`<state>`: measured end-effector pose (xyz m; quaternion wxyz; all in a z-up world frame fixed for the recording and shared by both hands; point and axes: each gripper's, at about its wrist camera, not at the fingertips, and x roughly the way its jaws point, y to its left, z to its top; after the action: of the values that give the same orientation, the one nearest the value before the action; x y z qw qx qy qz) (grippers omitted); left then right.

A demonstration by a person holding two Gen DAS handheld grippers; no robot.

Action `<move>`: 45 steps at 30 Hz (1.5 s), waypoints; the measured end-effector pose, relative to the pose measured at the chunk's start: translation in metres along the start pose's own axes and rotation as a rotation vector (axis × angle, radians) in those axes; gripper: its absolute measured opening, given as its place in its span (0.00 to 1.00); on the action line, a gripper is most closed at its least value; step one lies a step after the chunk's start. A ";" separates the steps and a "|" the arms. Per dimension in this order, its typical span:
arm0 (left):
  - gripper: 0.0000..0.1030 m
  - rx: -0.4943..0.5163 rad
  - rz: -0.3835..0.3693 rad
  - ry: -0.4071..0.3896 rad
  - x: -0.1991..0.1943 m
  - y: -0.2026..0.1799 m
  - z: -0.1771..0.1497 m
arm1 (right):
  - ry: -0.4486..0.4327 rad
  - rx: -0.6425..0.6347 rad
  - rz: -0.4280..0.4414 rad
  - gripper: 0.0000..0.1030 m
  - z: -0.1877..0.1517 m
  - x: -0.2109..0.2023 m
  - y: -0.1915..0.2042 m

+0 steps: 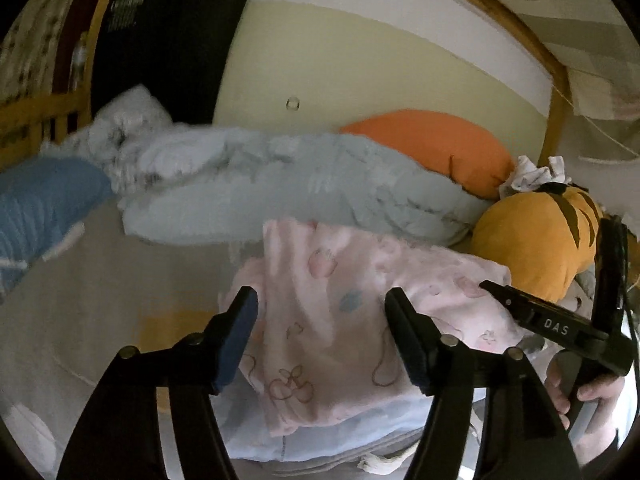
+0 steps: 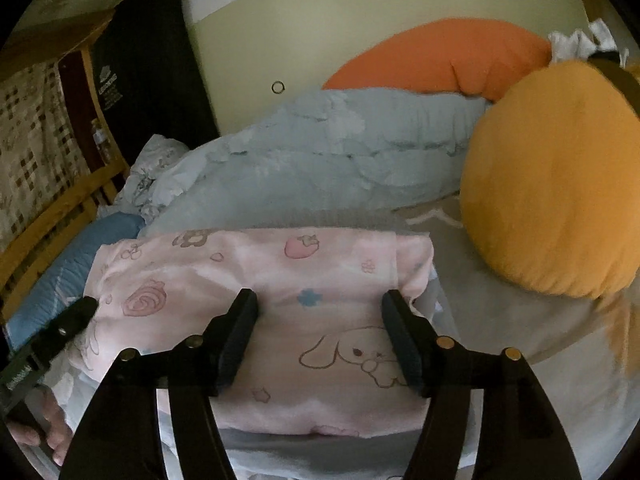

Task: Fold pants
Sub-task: 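Carry the bundle with both grippers and lower it onto the clothes stack, then open both grippers and pull back from the stack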

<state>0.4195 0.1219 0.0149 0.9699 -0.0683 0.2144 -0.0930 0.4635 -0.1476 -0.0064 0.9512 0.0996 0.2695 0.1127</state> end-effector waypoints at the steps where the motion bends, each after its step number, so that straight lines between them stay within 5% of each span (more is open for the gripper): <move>1: 0.63 0.011 0.000 -0.017 -0.005 -0.002 0.002 | -0.011 -0.005 0.003 0.64 0.001 -0.003 0.001; 8: 0.81 0.091 0.043 -0.132 -0.039 -0.024 0.015 | -0.096 -0.049 0.041 0.80 0.014 -0.037 0.014; 12: 1.00 0.124 0.066 -0.216 -0.064 -0.036 0.023 | -0.145 -0.070 0.029 0.84 0.020 -0.057 0.020; 16: 1.00 0.118 0.070 -0.275 -0.089 -0.042 0.035 | -0.211 -0.063 0.021 1.00 0.027 -0.082 0.022; 25: 1.00 0.156 0.103 -0.399 -0.164 -0.071 0.048 | -0.400 -0.031 0.030 1.00 0.043 -0.172 0.020; 29: 1.00 0.121 0.041 -0.383 -0.191 -0.079 0.039 | -0.447 -0.029 0.048 1.00 0.040 -0.211 0.021; 39: 1.00 0.176 0.035 -0.464 -0.252 -0.115 -0.003 | -0.484 -0.207 -0.064 1.00 -0.015 -0.291 0.033; 45: 1.00 0.149 0.026 -0.492 -0.251 -0.112 -0.044 | -0.432 -0.187 -0.064 1.00 -0.087 -0.271 0.000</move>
<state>0.1603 0.0613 0.0952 0.9963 -0.0146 -0.0348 -0.0768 0.1921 -0.2092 0.0541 0.9949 0.0244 0.0513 0.0830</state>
